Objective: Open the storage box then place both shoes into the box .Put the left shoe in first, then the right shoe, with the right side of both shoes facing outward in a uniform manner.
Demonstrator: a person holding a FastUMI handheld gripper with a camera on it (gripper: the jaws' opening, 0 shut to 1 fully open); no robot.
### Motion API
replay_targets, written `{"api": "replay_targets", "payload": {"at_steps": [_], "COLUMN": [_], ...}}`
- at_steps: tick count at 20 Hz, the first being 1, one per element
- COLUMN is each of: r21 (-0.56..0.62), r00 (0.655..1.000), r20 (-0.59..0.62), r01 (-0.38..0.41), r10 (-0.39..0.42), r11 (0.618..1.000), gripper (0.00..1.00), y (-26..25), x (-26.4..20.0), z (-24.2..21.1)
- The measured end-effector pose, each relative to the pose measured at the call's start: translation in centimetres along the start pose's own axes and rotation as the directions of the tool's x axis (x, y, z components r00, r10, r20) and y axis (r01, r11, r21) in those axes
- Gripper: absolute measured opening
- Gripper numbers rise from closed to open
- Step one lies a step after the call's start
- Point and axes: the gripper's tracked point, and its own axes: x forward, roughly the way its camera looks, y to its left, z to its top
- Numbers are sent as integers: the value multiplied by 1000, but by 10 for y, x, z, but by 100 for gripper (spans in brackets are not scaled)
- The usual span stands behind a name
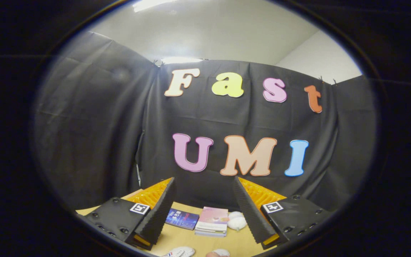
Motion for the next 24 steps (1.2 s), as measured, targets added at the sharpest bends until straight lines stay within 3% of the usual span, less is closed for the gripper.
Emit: {"api": "replay_targets", "payload": {"at_steps": [6,10,15,24], "r21": [48,96,294,510], "r00": [984,952,872,718], "r20": [-124,-205,-318,-482], "r01": [-125,-213,-283,-237], "r10": [131,229,373,502], "r11": [991,972,913,827], "gripper": [96,96,96,97], "y": [52,89,138,201], "x": [12,10,-3,-30], "z": [-68,-124,-210,-330]}}
